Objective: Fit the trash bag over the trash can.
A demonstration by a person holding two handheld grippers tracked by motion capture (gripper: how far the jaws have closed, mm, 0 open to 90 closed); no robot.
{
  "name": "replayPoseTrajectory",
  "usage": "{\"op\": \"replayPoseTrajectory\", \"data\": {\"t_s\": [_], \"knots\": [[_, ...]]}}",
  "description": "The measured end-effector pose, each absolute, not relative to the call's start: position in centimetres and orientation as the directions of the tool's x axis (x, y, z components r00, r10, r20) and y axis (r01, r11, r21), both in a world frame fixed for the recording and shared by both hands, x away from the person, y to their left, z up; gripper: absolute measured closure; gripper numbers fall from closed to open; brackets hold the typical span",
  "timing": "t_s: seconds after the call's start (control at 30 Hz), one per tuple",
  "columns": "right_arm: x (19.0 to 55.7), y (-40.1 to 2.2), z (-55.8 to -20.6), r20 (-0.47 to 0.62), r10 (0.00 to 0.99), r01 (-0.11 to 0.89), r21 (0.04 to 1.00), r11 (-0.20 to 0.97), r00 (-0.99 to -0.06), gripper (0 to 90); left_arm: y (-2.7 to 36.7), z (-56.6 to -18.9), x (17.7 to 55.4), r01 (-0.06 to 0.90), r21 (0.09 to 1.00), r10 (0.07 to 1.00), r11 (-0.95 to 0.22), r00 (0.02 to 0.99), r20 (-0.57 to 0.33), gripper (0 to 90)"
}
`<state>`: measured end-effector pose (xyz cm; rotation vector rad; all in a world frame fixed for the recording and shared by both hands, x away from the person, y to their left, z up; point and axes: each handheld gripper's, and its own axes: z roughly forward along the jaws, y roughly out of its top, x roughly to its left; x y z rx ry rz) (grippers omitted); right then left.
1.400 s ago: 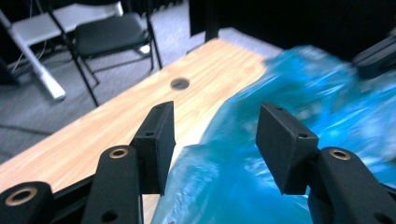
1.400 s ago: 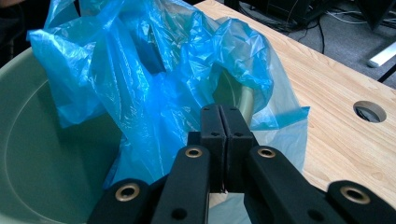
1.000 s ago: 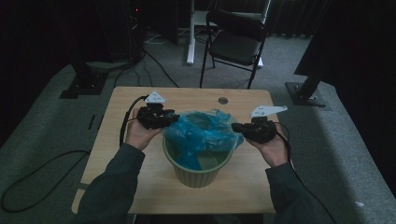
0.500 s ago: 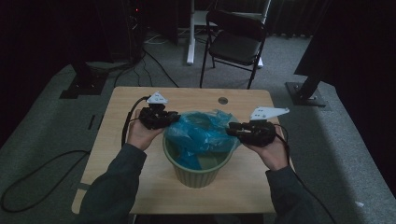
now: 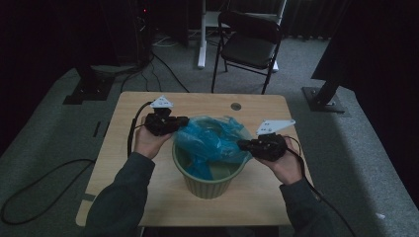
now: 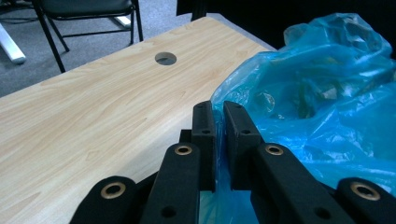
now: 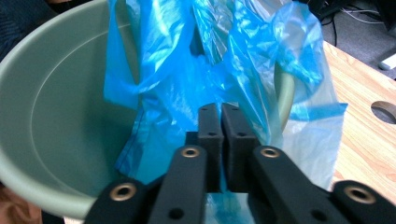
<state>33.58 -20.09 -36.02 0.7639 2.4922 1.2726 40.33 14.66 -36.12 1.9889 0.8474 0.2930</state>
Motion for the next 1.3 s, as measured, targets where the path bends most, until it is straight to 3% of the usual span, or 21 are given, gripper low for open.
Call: {"op": "replayPoseTrajectory", "data": {"t_s": [0.4, 1.07, 1.27, 1.3], "knots": [[32.6, -20.9, -35.9, 0.012, 0.537, 0.328, 0.804, 0.497, -0.844, 90.0, 16.6, -37.2, 41.3, 0.521, 0.821, 0.690, -0.232, 0.683, -0.239, 84.1], [31.7, -23.5, -36.1, 0.025, 0.552, 0.350, 0.797, 0.492, -0.833, 90.0, 18.6, -38.2, 42.3, 0.577, 0.800, 0.766, -0.163, 0.585, -0.265, 85.2], [31.7, -23.6, -36.0, 0.031, 0.550, 0.349, 0.801, 0.486, -0.835, 90.0, 18.2, -37.9, 41.9, 0.546, 0.817, 0.746, -0.184, 0.619, -0.246, 84.9], [31.8, -23.5, -35.7, 0.038, 0.544, 0.336, 0.822, 0.460, -0.838, 83.1, 18.1, -37.8, 41.8, 0.542, 0.819, 0.743, -0.186, 0.623, -0.244, 84.6]]}}
